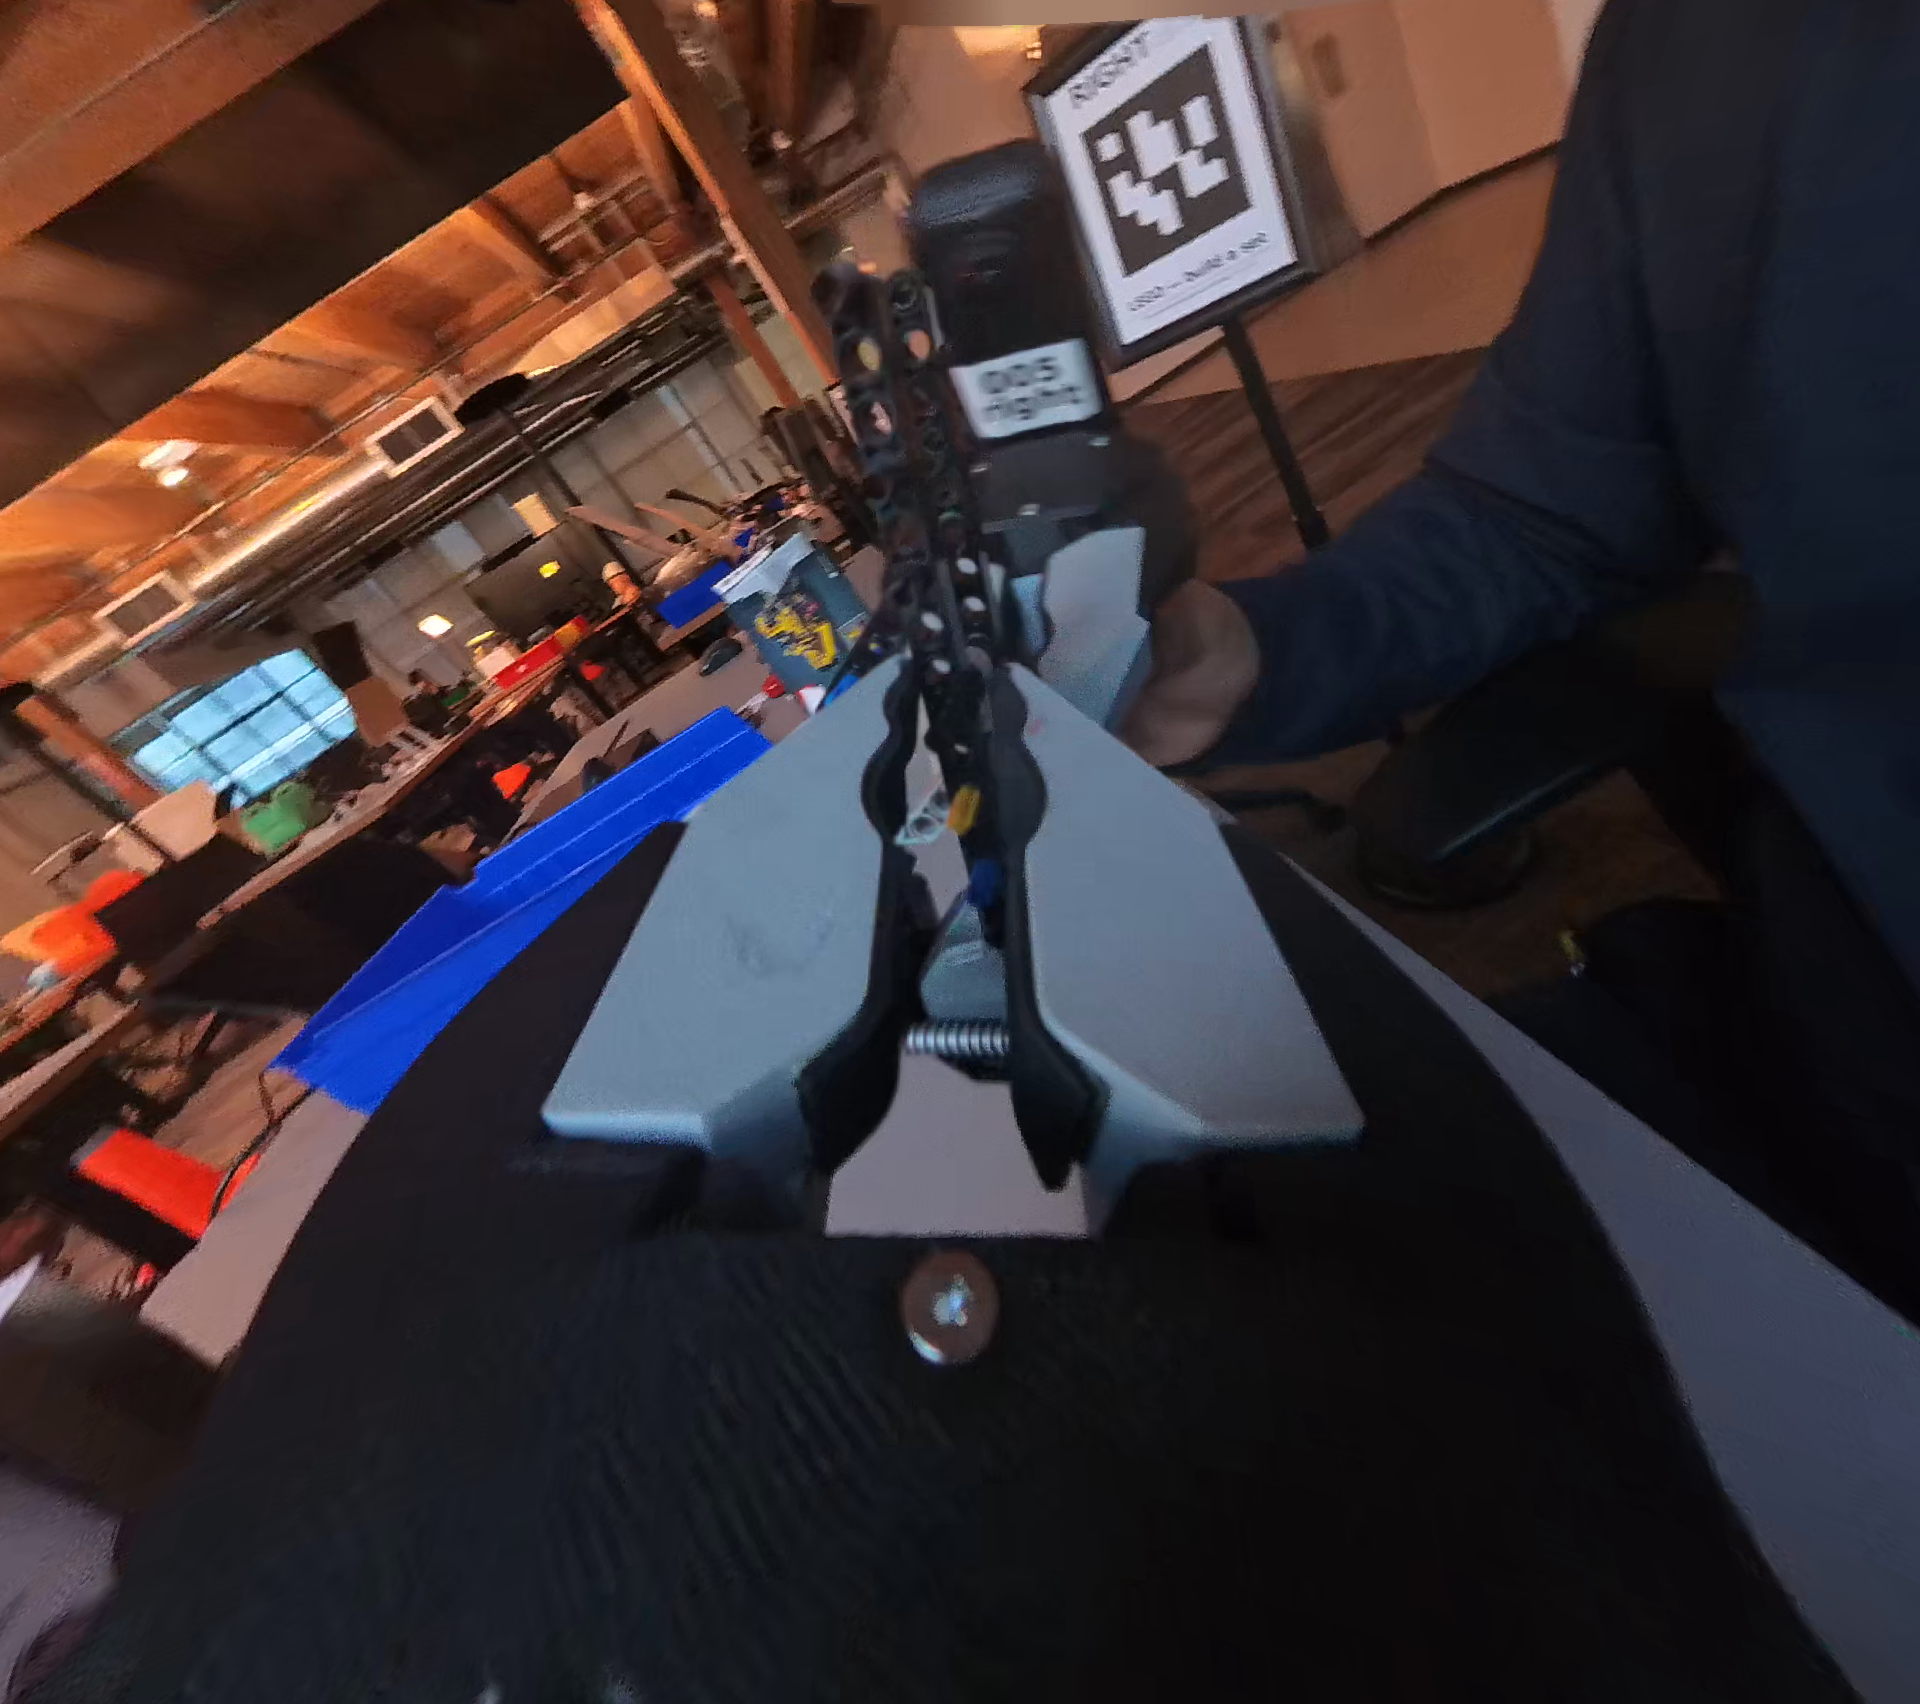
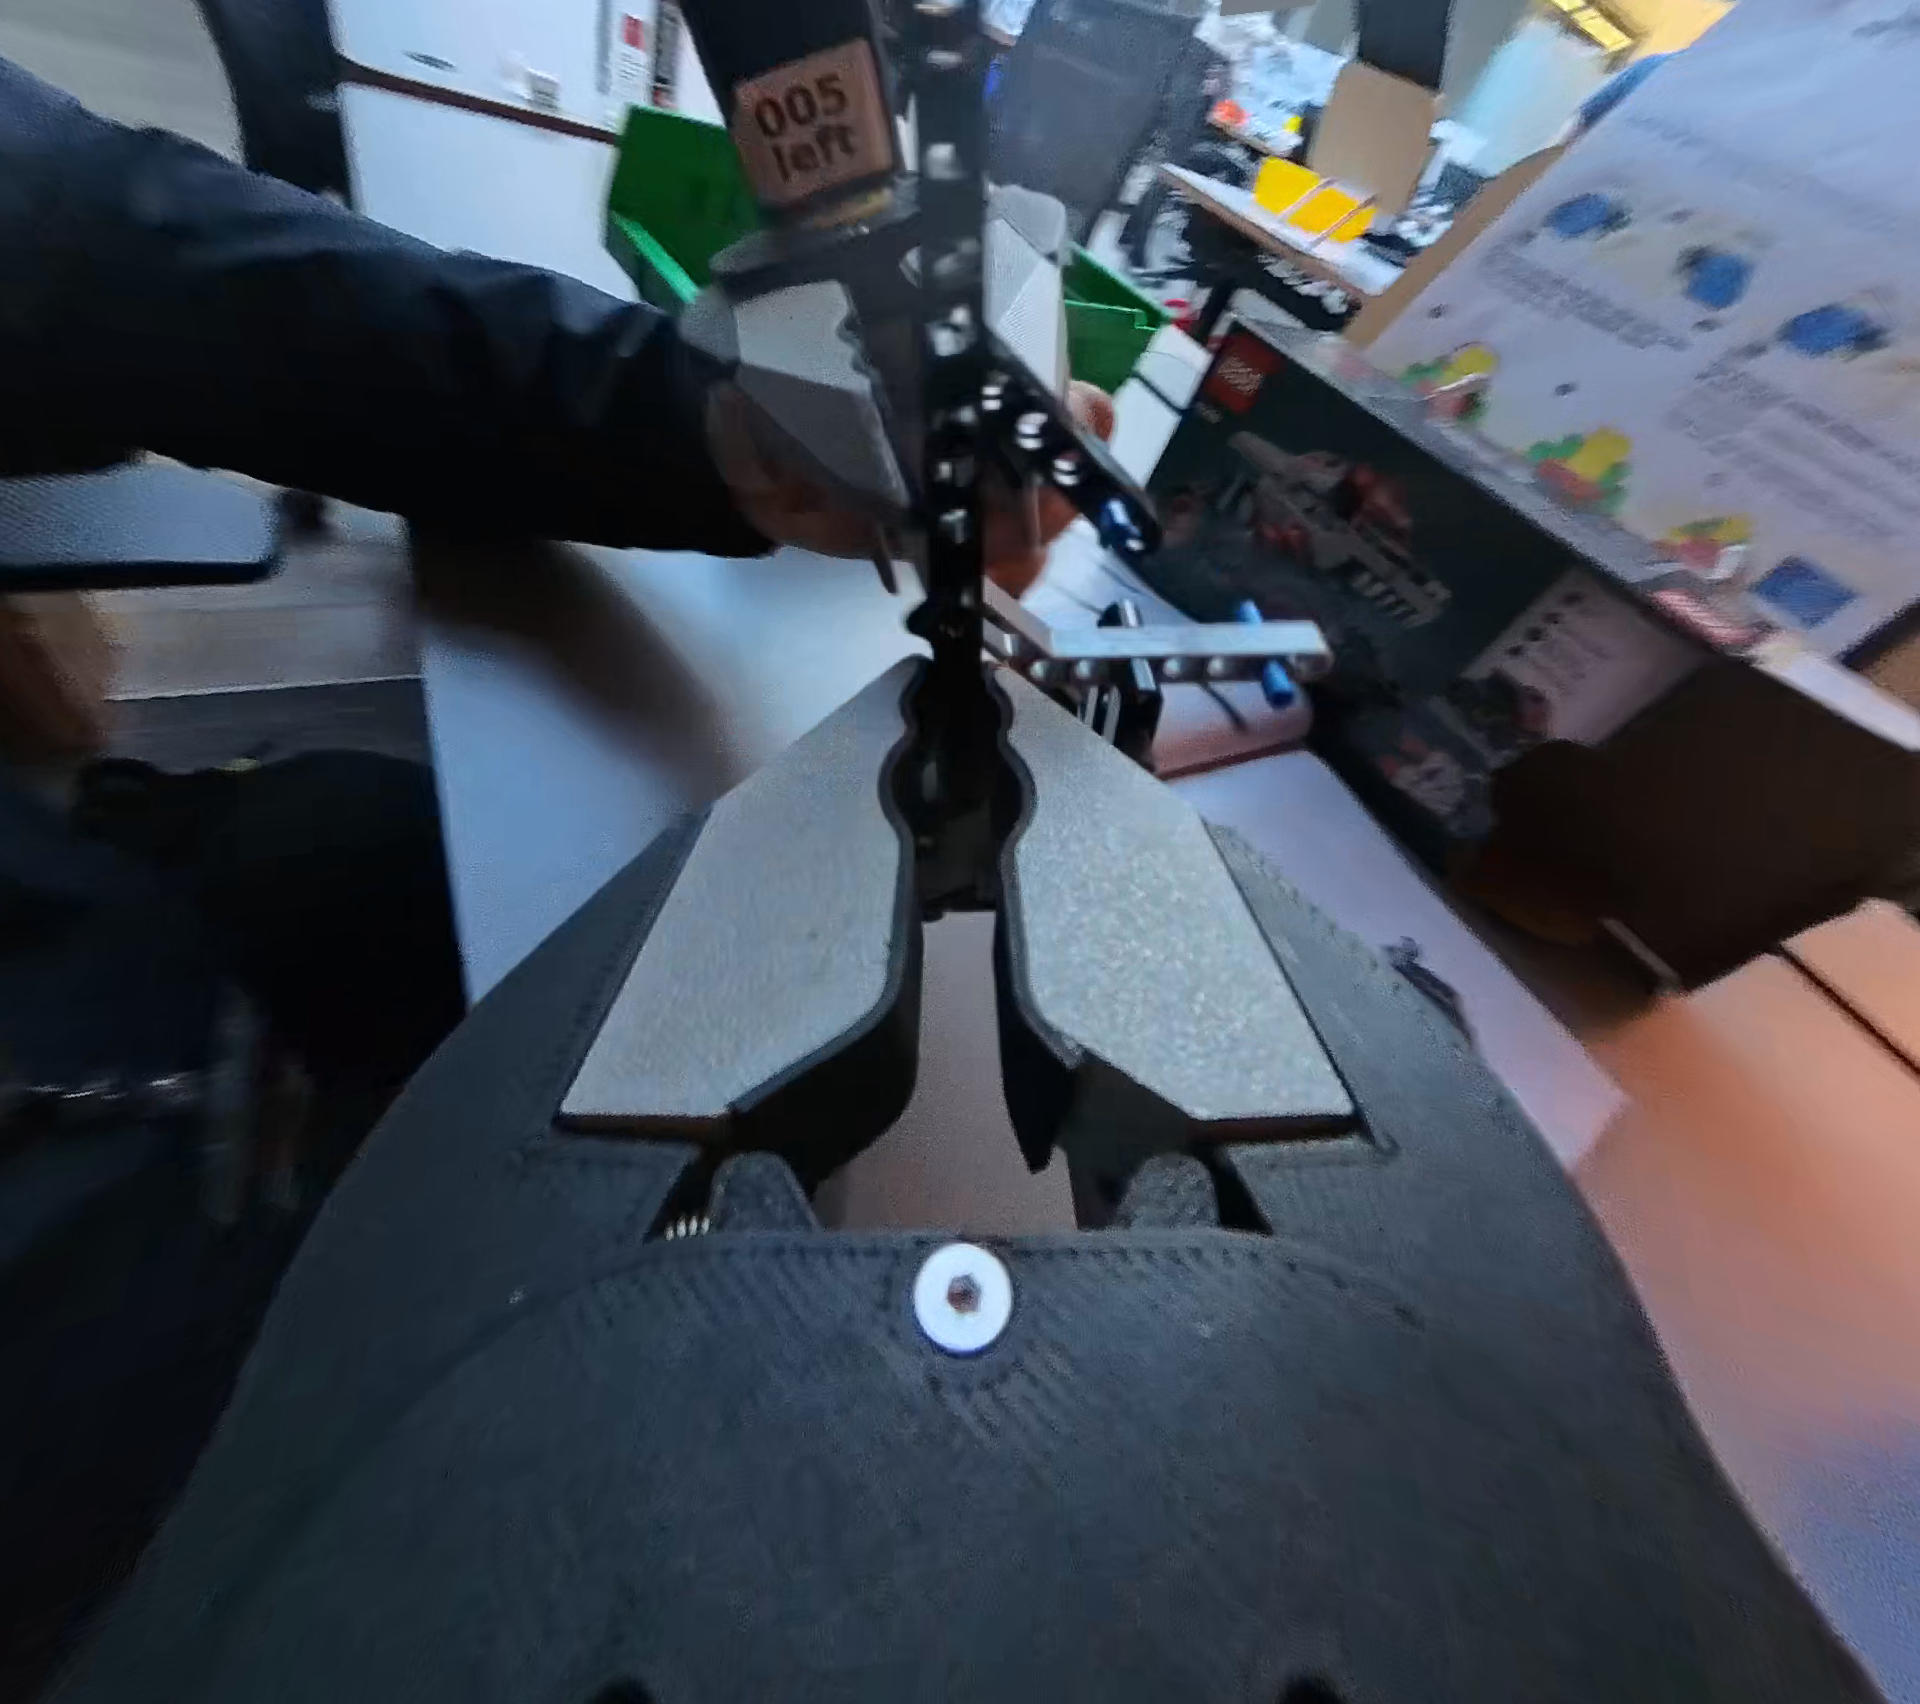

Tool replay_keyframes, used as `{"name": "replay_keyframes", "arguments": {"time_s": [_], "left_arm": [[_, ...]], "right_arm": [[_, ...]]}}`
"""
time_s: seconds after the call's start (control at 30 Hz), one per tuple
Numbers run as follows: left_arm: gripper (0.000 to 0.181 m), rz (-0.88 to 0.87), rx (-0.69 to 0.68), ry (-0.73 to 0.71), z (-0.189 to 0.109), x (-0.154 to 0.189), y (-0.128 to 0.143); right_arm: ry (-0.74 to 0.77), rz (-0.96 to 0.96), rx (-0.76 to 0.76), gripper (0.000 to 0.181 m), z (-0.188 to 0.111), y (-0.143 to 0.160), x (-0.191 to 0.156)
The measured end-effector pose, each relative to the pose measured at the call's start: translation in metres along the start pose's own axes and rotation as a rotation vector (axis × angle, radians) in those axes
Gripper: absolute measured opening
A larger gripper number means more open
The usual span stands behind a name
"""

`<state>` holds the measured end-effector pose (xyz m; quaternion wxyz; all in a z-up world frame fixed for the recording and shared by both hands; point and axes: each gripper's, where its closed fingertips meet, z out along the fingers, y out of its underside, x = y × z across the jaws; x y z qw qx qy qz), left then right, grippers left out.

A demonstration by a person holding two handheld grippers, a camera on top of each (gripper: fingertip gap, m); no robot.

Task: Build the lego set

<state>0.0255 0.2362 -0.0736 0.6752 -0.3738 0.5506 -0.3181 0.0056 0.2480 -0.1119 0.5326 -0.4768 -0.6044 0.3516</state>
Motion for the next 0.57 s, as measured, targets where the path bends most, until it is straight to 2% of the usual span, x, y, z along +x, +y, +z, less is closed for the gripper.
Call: {"name": "replay_keyframes", "arguments": {"time_s": [0.1, 0.17, 0.23, 0.3, 0.37, 0.47, 0.57], "left_arm": [[0.036, -0.125, -0.038, -0.033, -0.019, -0.005, 0.000], [0.055, -0.213, -0.100, -0.070, -0.038, -0.008, 0.006], [0.056, -0.265, -0.208, -0.127, -0.054, -0.009, 0.023], [0.053, -0.279, -0.333, -0.166, -0.064, -0.006, 0.047], [0.049, -0.281, -0.447, -0.154, -0.068, 0.004, 0.069], [0.043, -0.241, -0.593, -0.125, -0.071, 0.016, 0.095], [0.038, -0.285, -0.648, -0.088, -0.068, 0.022, 0.108]], "right_arm": [[0.227, -0.192, -0.116, 0.005, -0.004, 0.020, 0.026], [0.381, -0.389, -0.313, 0.005, -0.008, 0.049, 0.049], [0.462, -0.596, -0.491, 0.005, -0.006, 0.077, 0.065], [0.477, -0.741, -0.616, 0.005, 0.001, 0.102, 0.074], [0.448, -0.806, -0.703, 0.006, 0.008, 0.125, 0.077], [0.445, -0.930, -0.742, 0.006, 0.016, 0.132, 0.081], [0.362, -0.877, -0.774, 0.013, 0.019, 0.140, 0.070]]}}
